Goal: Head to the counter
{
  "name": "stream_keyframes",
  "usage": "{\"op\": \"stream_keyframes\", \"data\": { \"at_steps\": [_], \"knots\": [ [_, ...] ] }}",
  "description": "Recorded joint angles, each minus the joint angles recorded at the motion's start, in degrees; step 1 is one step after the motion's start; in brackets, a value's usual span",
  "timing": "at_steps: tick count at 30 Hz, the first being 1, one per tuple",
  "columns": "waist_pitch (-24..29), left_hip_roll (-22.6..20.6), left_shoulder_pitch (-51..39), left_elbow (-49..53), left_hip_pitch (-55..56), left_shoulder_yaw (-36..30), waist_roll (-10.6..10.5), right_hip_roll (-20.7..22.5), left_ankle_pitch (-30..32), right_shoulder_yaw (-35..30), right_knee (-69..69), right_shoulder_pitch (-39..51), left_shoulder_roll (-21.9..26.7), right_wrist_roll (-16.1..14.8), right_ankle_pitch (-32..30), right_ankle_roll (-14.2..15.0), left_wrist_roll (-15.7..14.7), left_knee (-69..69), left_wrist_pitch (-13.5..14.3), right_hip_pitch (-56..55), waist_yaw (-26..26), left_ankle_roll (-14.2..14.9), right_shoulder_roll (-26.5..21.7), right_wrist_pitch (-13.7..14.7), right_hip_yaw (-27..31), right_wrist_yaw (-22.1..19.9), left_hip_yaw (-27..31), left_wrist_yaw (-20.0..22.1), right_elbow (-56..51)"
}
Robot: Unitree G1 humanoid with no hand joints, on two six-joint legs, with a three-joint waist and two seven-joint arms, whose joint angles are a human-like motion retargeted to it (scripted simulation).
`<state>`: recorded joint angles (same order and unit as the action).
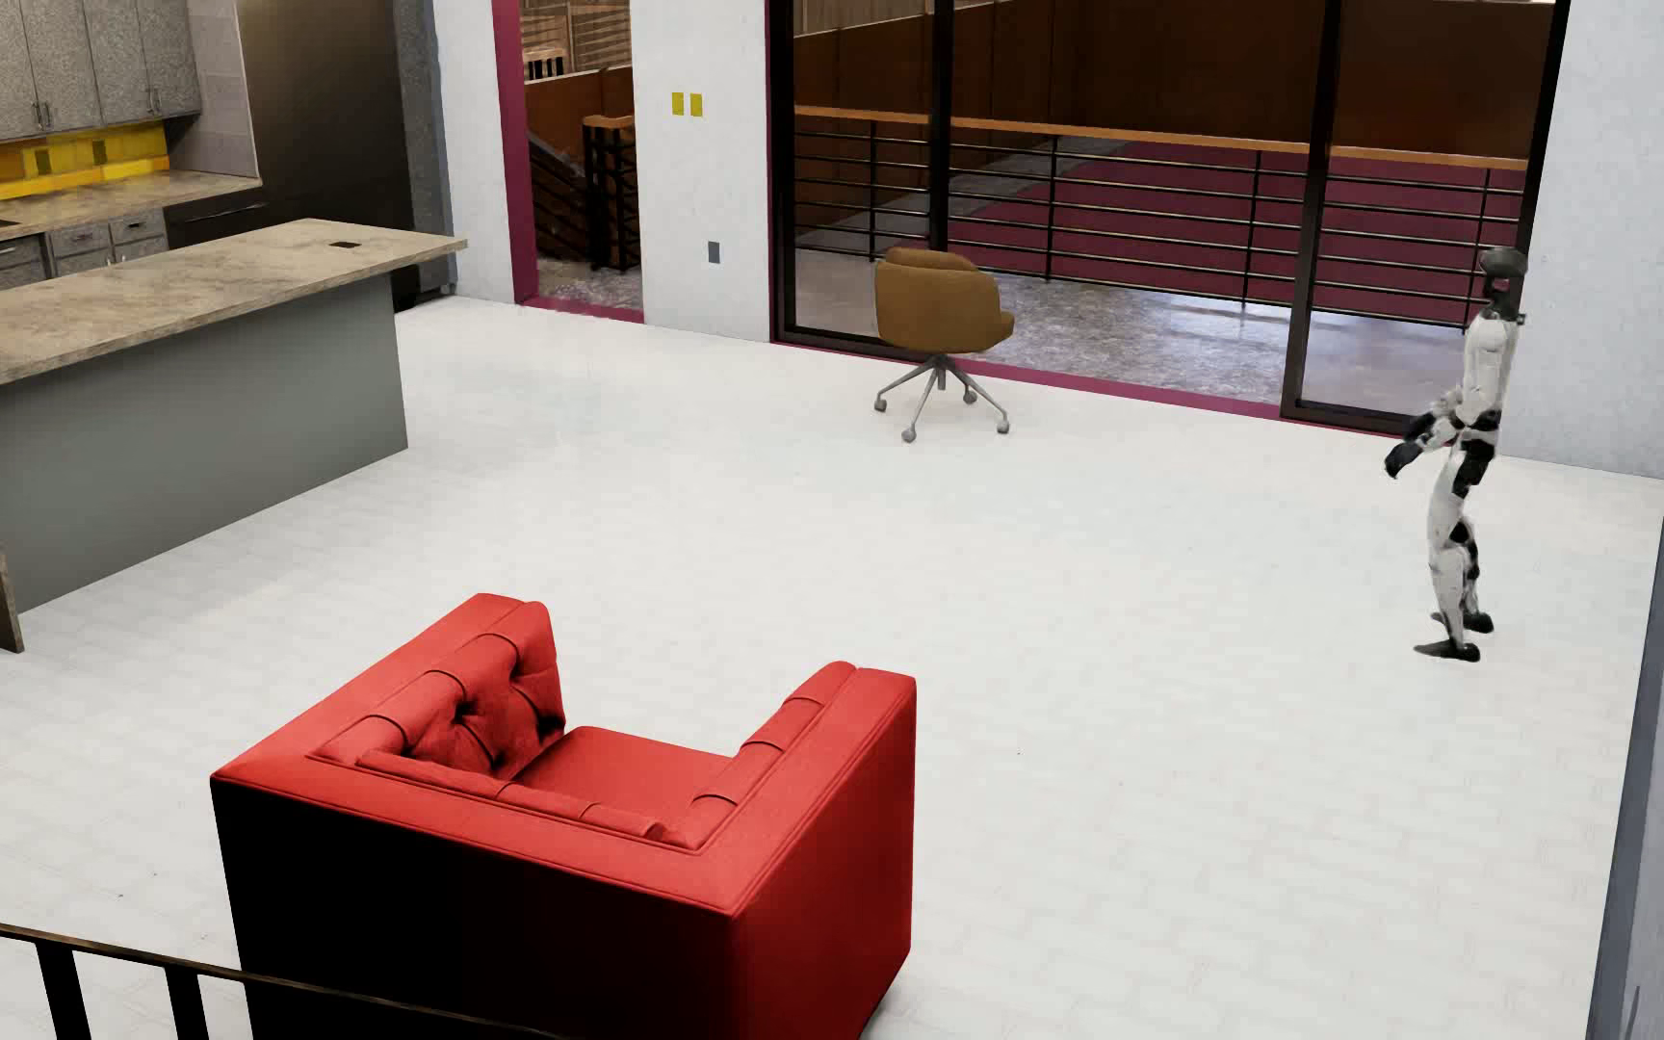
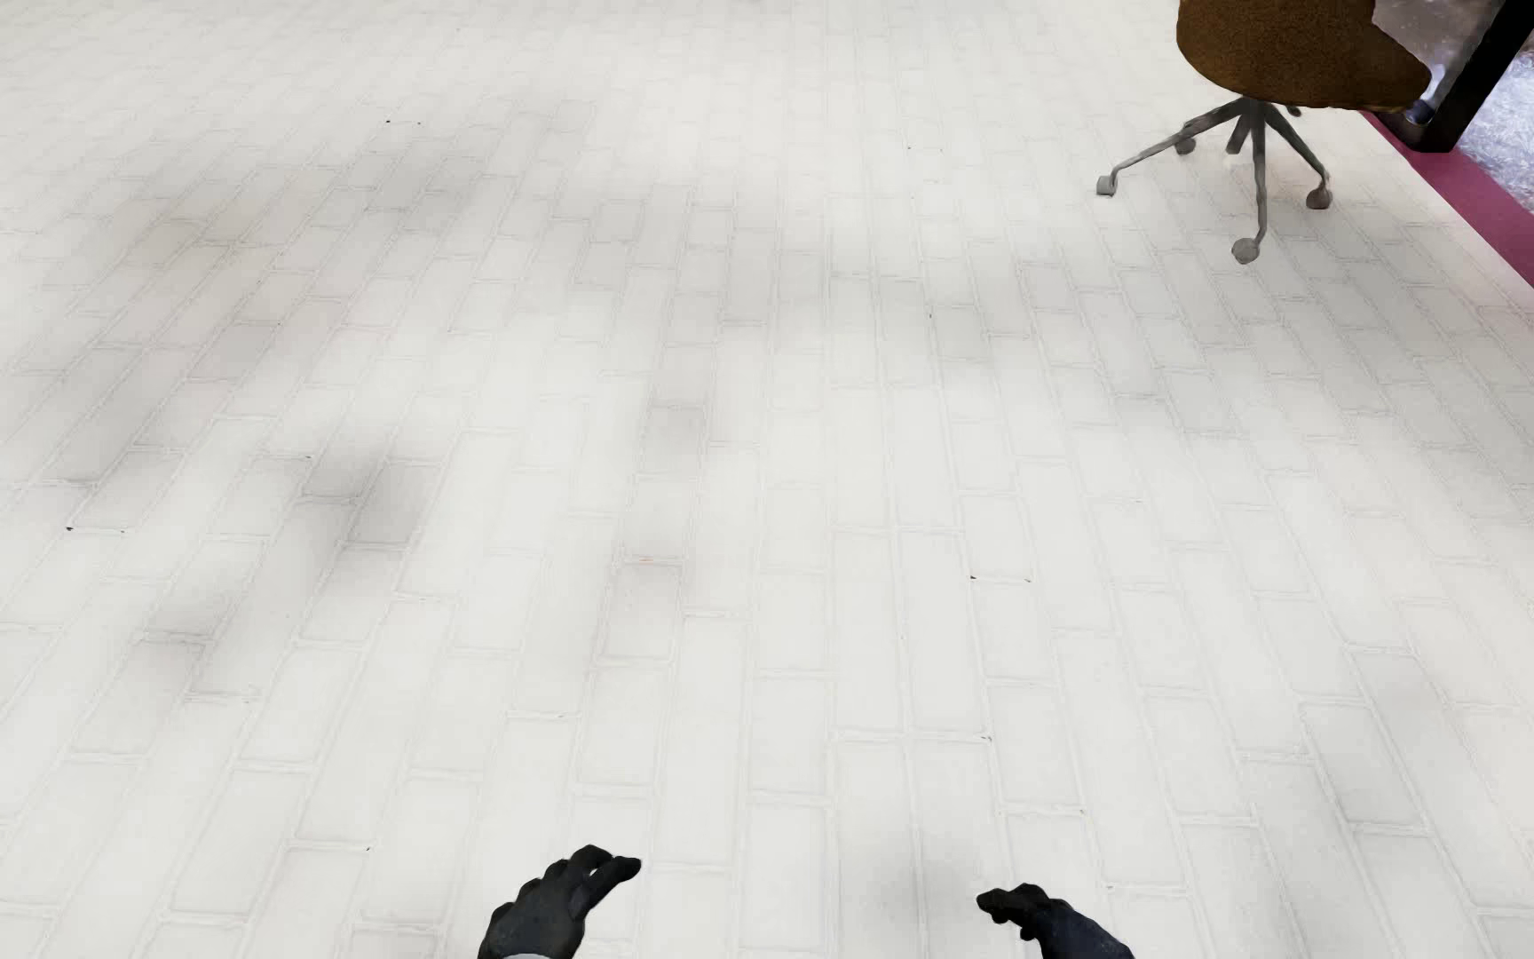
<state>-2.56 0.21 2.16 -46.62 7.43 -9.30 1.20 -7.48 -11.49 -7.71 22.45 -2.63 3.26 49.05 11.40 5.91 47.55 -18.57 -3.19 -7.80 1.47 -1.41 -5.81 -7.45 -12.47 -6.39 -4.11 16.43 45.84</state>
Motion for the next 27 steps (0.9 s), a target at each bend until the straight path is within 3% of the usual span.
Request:
{"op": "stream_keyframes", "data": {
  "at_steps": [2,5,7,8,11,13,15,17,19,22,24,27],
  "knots": [
    [0.6,-1.5,0.0,-0.6,-0.1,-0.8,0.3,-2.3,-1.0,-0.1,7.3,0.3,-1.1,-1.4,-0.3,-0.1,-3.0,-1.2,-1.1,-3.3,0.0,-0.7,-1.0,0.7,0.9,-0.8,-0.3,2.0,-2.0],
    [2.0,-4.2,-0.2,-2.4,-0.1,-0.9,1.2,-6.5,-2.9,0.2,24.4,-0.7,-4.0,-2.6,-6.1,-1.1,-13.1,-3.7,-4.8,-12.1,-0.3,-1.5,-2.2,1.4,4.1,-2.1,-1.0,3.5,-5.6],
    [2.9,-5.8,-0.1,-2.2,-0.8,-4.0,2.1,-10.2,-3.6,0.8,33.2,-2.3,-4.5,-3.6,-8.9,-3.8,-16.8,-4.0,-6.2,-17.5,-0.9,-1.9,-2.1,1.4,3.1,-3.7,-1.2,2.4,-7.4],
    [3.3,-6.4,0.0,-2.2,-1.1,-5.7,2.4,-10.7,-4.0,1.1,35.0,-3.6,-4.2,-4.0,-8.6,-3.4,-17.9,-4.1,-5.7,-19.7,-1.3,-2.1,-1.9,1.2,2.8,-4.9,-1.0,1.3,-7.9],
    [4.1,-7.1,0.2,-0.3,-2.0,-11.6,2.7,-7.5,-5.1,1.3,28.3,-5.9,-2.9,-4.7,-8.2,-0.8,-15.7,-4.2,-1.7,-23.6,-2.1,-2.3,0.2,1.1,2.3,-9.3,-0.2,4.8,-5.4],
    [4.6,-7.1,-0.9,1.5,-3.0,-14.8,2.4,-5.3,-5.4,2.0,16.8,-9.1,-1.9,-6.3,-9.5,1.0,-15.6,-2.9,1.9,-24.3,-2.3,-2.3,0.4,3.2,1.3,-10.6,0.4,7.7,-6.1],
    [4.8,-6.9,-2.9,4.2,-4.2,-18.4,1.9,-2.8,-5.6,2.8,4.0,-11.7,-0.5,-9.0,-10.8,3.0,-14.5,-1.2,3.1,-24.3,-2.2,-2.3,1.5,4.3,1.6,-11.3,1.3,7.9,-6.8],
    [5.0,-6.6,-5.1,6.7,-5.3,-20.7,1.4,-0.6,-6.3,3.9,-5.3,-12.9,0.6,-13.3,-12.0,3.8,-13.1,-0.1,2.0,-24.7,-2.1,-2.1,2.6,3.7,2.8,-10.4,1.8,7.0,-6.4],
    [5.2,-6.3,-6.8,8.7,-6.6,-21.3,0.9,0.3,-7.6,3.7,-8.7,-12.3,0.8,-14.8,-11.3,4.7,-11.8,0.3,-0.4,-25.6,-1.9,-1.8,2.0,2.0,2.8,-7.8,1.8,7.3,-5.9],
    [5.5,-5.6,-8.3,9.0,-9.5,-21.9,0.3,1.6,-9.2,2.2,-4.4,-11.0,0.9,-12.2,-9.2,1.8,-11.4,-0.2,-3.1,-26.3,-2.3,-0.7,-0.1,1.6,4.4,-6.0,1.7,8.0,-6.5],
    [5.6,-4.1,-9.3,6.2,-10.9,-23.6,-0.3,3.3,-8.0,3.0,-1.9,-10.8,2.1,-11.3,-14.1,-2.8,-9.3,-2.2,-4.7,-25.6,-2.7,0.8,0.2,1.2,4.8,-7.2,2.2,7.0,-7.0],
    [5.9,-0.5,-7.4,-0.7,-11.2,-22.9,-2.0,6.7,1.7,3.2,2.5,-9.2,3.8,-9.0,-11.6,-6.0,-8.4,-11.6,-8.2,-22.4,-3.2,5.4,1.2,-1.3,3.7,-6.3,2.6,0.4,-3.8]
  ]
}}
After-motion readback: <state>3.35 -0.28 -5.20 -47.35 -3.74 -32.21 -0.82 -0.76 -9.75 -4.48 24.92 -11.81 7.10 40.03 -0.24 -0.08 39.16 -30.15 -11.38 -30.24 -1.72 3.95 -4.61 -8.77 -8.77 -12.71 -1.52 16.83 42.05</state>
